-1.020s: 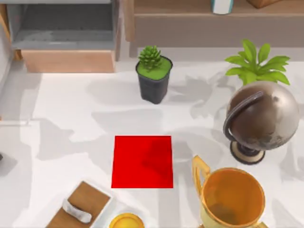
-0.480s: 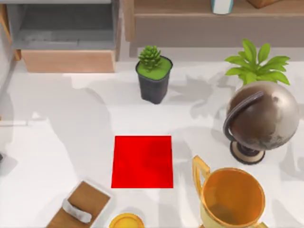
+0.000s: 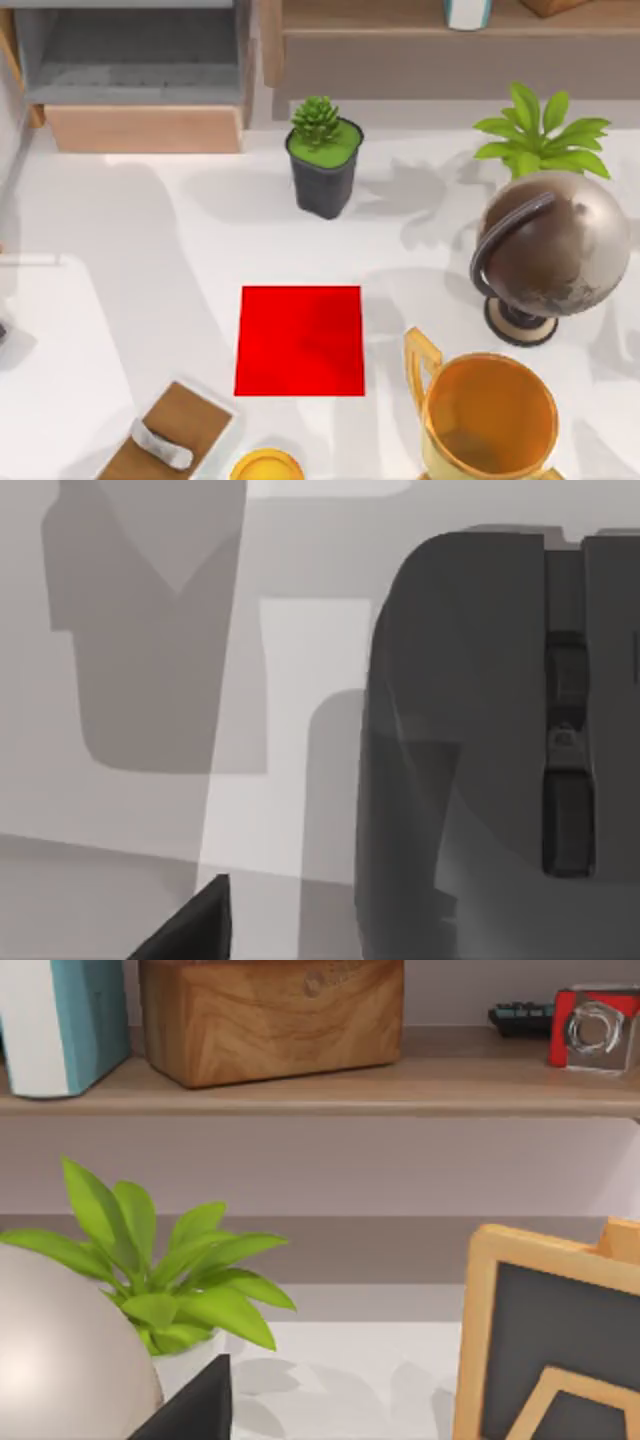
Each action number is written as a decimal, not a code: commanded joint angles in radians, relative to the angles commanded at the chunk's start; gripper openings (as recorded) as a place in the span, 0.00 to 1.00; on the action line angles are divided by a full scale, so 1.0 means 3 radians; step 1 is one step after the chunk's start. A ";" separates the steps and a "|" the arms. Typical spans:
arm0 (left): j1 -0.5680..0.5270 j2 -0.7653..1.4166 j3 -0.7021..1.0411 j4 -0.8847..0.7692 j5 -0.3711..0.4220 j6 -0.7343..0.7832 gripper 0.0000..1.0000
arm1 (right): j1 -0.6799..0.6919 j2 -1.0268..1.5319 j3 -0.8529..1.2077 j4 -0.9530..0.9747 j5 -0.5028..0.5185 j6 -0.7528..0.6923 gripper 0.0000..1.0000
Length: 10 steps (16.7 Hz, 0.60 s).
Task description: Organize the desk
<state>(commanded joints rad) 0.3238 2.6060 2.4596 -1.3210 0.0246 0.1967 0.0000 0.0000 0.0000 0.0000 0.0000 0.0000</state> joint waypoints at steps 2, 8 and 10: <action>0.0000 0.0000 0.0000 0.0000 0.0000 0.0000 1.00 | 0.0000 0.0000 0.0000 0.0000 0.0000 0.0000 1.00; 0.0024 0.0001 -0.0070 0.0069 0.0000 0.0017 1.00 | 0.0000 0.0000 0.0000 0.0000 0.0000 0.0000 1.00; 0.0029 -0.0003 -0.0110 0.0110 0.0000 0.0023 1.00 | 0.0000 0.0000 0.0000 0.0000 0.0000 0.0000 1.00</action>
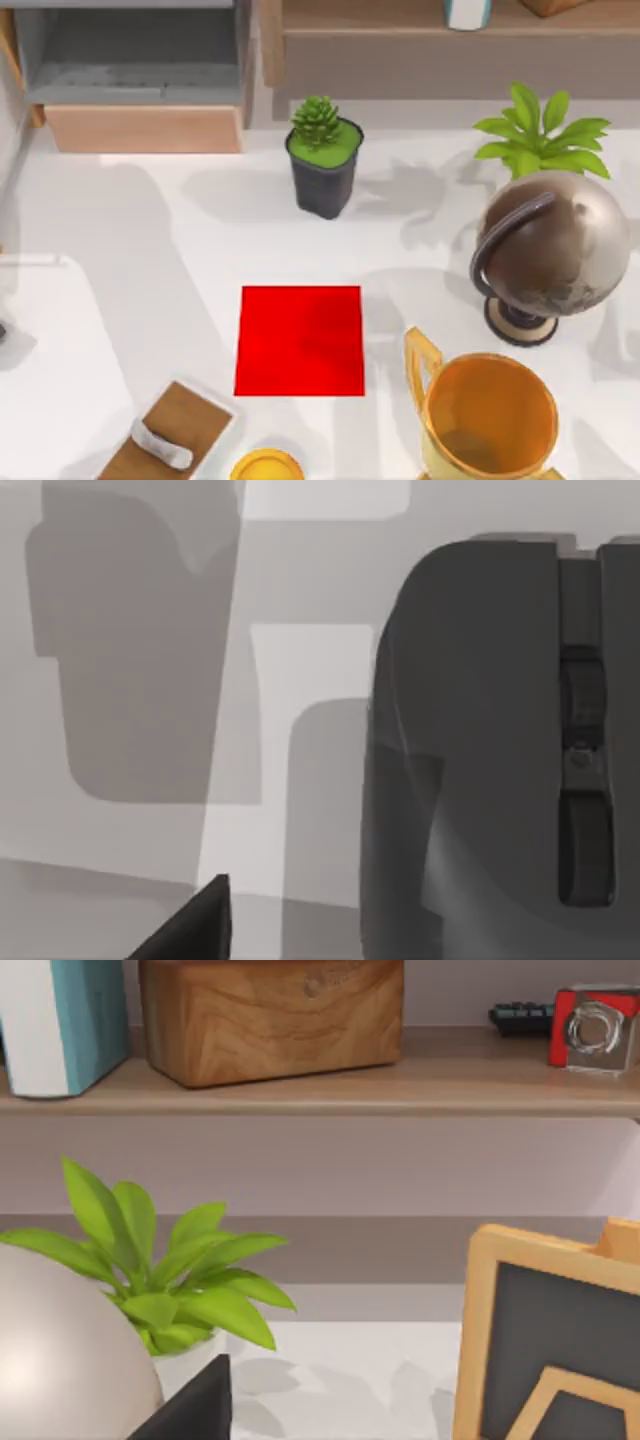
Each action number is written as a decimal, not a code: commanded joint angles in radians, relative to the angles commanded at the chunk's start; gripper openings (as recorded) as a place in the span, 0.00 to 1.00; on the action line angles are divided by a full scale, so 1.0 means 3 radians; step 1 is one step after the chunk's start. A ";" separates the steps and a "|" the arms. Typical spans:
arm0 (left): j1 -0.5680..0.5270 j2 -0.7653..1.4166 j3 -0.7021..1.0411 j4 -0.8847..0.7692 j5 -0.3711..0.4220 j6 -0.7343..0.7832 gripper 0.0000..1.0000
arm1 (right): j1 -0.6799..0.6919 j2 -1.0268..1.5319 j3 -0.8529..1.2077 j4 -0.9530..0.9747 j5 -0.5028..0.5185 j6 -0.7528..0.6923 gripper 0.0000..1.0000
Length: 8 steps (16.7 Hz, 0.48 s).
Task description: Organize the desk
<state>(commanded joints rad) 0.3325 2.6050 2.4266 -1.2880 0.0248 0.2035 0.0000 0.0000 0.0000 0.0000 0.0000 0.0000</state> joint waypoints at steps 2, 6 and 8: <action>0.0001 -0.0002 -0.0041 0.0037 0.0000 0.0002 1.00 | 0.0000 0.0000 0.0000 0.0000 0.0000 0.0000 1.00; 0.0000 -0.0003 -0.0118 0.0116 0.0000 -0.0001 1.00 | 0.0000 0.0000 0.0000 0.0000 0.0000 0.0000 1.00; -0.0004 -0.0002 -0.0146 0.0163 0.0000 -0.0009 1.00 | 0.0000 0.0000 0.0000 0.0000 0.0000 0.0000 1.00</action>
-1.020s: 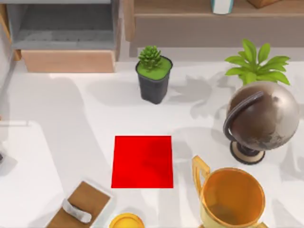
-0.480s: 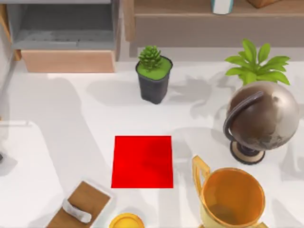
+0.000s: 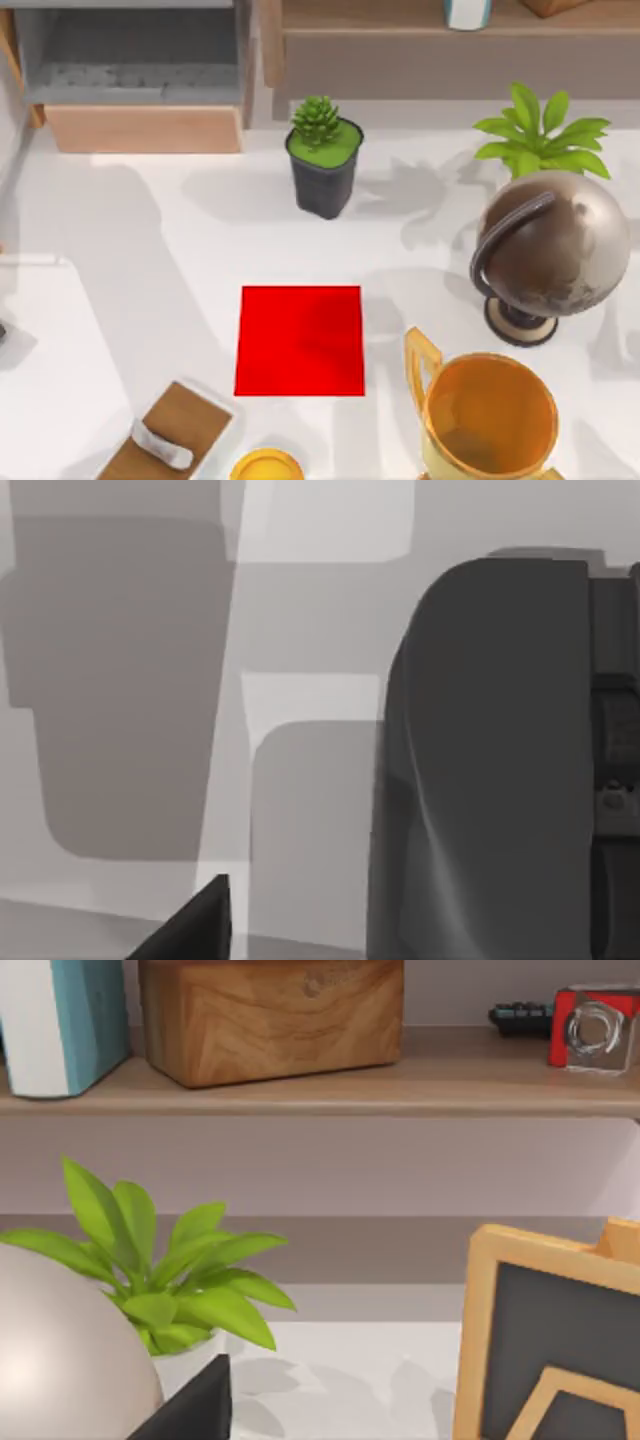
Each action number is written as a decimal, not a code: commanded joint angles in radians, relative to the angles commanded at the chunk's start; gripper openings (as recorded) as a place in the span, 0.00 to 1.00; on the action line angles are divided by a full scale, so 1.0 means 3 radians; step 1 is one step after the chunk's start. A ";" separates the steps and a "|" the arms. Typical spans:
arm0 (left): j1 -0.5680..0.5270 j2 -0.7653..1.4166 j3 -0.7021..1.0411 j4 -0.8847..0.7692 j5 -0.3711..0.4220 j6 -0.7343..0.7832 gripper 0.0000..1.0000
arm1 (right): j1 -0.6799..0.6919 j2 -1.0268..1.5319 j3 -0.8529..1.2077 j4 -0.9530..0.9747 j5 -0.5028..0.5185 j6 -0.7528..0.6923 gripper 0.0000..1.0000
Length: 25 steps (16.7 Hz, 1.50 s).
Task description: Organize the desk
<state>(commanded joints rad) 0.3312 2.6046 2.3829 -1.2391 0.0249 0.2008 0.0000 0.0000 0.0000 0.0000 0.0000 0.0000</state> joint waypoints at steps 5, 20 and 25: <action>-0.0027 0.0056 -0.0041 0.0075 0.0000 -0.0015 1.00 | 0.0000 0.0000 0.0000 0.0000 0.0000 0.0000 1.00; -0.0027 0.0056 -0.0041 0.0075 0.0000 -0.0015 0.02 | 0.0000 0.0000 0.0000 0.0000 0.0000 0.0000 1.00; -0.0027 0.0056 -0.0041 0.0075 0.0000 -0.0015 0.00 | 0.0000 0.0000 0.0000 0.0000 0.0000 0.0000 1.00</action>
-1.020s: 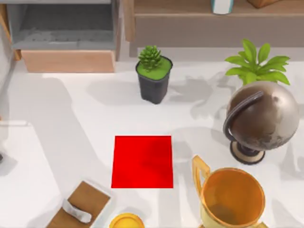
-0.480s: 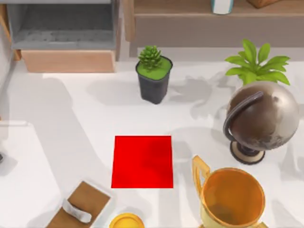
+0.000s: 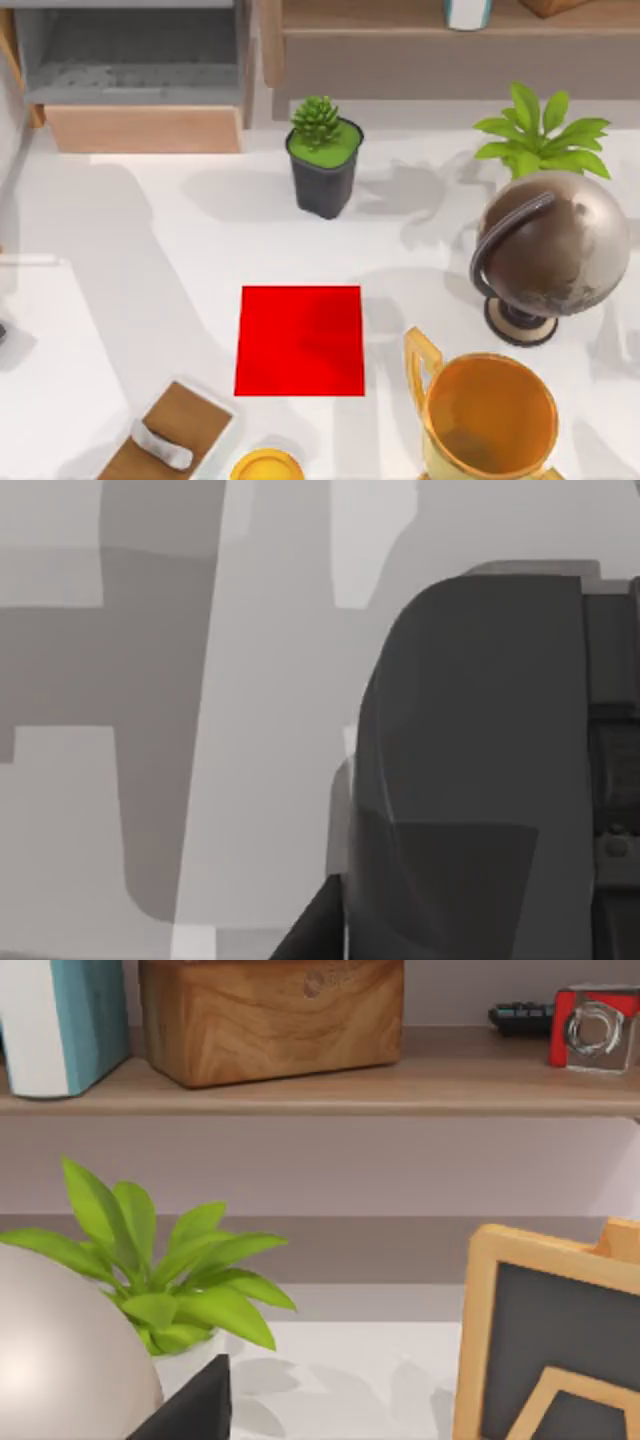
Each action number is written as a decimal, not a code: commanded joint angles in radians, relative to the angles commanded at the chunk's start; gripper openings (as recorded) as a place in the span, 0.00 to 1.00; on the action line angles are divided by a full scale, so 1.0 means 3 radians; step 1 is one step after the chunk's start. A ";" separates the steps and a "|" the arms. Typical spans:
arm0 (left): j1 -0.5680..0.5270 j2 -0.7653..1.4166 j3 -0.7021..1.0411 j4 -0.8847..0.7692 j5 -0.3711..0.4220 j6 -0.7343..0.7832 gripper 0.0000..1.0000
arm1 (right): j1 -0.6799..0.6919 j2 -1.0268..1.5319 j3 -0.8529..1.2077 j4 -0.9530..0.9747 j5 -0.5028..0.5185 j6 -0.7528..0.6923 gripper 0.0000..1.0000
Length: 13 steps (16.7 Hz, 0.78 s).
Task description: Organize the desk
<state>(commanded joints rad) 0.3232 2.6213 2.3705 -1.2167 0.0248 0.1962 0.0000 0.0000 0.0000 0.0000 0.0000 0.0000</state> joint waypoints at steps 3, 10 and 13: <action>0.0000 0.0000 0.0000 0.0000 0.0000 0.0000 0.00 | 0.0000 0.0000 0.0000 0.0000 0.0000 0.0000 1.00; 0.0027 -0.0370 -0.0077 -0.0064 -0.0037 -0.0262 0.00 | 0.0000 0.0000 0.0000 0.0000 0.0000 0.0000 1.00; -0.0059 -0.0760 -0.0250 -0.0042 -0.0092 -0.0560 0.00 | 0.0000 0.0000 0.0000 0.0000 0.0000 0.0000 1.00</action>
<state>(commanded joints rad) 0.3056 2.3932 2.2957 -1.2293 -0.0029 0.0284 0.0000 0.0000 0.0000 0.0000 0.0000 0.0000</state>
